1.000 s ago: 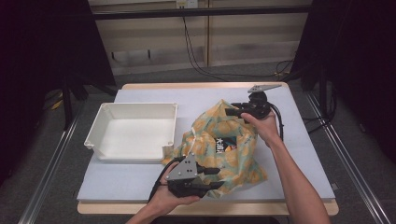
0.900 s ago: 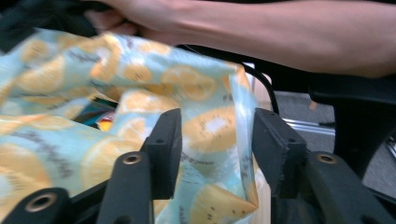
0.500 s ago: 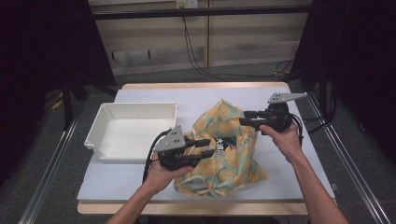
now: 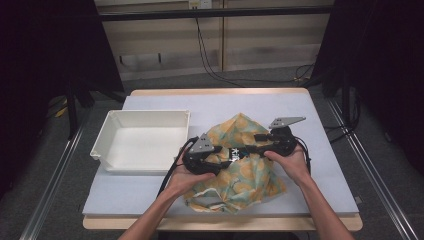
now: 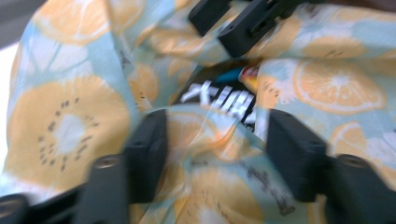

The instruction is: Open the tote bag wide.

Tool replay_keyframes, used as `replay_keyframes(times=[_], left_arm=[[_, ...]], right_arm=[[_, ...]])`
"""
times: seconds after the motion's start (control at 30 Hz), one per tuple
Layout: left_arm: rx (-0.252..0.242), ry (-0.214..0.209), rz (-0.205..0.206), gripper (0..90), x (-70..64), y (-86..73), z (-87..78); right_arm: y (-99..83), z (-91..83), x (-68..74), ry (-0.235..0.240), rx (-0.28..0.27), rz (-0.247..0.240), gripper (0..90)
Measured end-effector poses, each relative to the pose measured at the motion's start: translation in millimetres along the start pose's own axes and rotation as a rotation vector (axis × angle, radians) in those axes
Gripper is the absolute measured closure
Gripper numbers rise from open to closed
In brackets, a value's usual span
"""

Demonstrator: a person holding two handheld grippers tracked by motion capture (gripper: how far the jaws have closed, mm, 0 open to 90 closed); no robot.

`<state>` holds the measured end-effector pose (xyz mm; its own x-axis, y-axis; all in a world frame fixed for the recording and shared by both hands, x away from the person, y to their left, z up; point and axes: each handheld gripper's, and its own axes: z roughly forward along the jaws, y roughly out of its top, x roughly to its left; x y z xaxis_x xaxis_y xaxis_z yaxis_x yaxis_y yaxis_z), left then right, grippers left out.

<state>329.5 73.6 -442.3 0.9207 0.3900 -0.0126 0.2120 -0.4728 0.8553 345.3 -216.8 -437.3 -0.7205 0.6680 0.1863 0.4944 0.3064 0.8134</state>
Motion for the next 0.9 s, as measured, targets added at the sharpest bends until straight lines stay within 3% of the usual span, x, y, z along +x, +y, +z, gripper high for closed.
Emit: replay_keyframes(times=[0.1,0.2,0.27,0.37,0.53,0.6,0.67,0.73,0.77,0.87,0.9], left_arm=[[-0.016,0.006,-0.002,58.2,3.4,-4.0,-4.6],[-0.007,0.013,-0.009,72.7,10.0,-7.1,-10.1],[-0.031,-0.003,-0.035,82.8,12.9,-8.1,-13.5],[-0.055,-0.014,-0.046,87.4,16.7,-7.5,-23.7],[-0.122,0.018,-0.092,88.6,30.2,-9.1,-52.2],[-0.152,0.046,-0.118,89.1,38.5,-11.5,-64.7],[-0.183,0.043,-0.136,89.6,45.0,-14.5,-75.0],[-0.198,0.042,-0.151,90.0,49.4,-18.6,-83.0],[-0.195,0.053,-0.146,90.0,50.8,-20.6,-85.9],[-0.189,0.074,-0.17,90.0,54.6,-30.6,-91.6],[-0.195,0.064,-0.166,90.0,52.2,-31.7,-91.5]], right_arm=[[-6.6,5.3,0.0,-0.059,0.047,-0.027,38.0],[-14.8,6.3,-5.9,-0.029,0.021,0.025,42.0],[-19.6,7.3,-7.1,-0.03,0.019,0.035,58.3],[-22.8,4.7,-6.1,-0.019,0.009,0.023,86.4],[-15.5,-23.6,-12.9,0.051,-0.089,0.053,89.9],[-14.9,-37.2,-19.8,0.066,-0.133,0.077,90.0],[-17.9,-49.4,-30.5,0.074,-0.168,0.106,90.0],[-21.6,-58.8,-39.0,0.051,-0.194,0.132,90.0],[-23.7,-62.6,-43.8,0.076,-0.216,0.146,90.0],[-29.3,-69.7,-54.8,0.087,-0.248,0.18,90.0],[-30.7,-69.9,-57.1,0.075,-0.248,0.186,90.0]])
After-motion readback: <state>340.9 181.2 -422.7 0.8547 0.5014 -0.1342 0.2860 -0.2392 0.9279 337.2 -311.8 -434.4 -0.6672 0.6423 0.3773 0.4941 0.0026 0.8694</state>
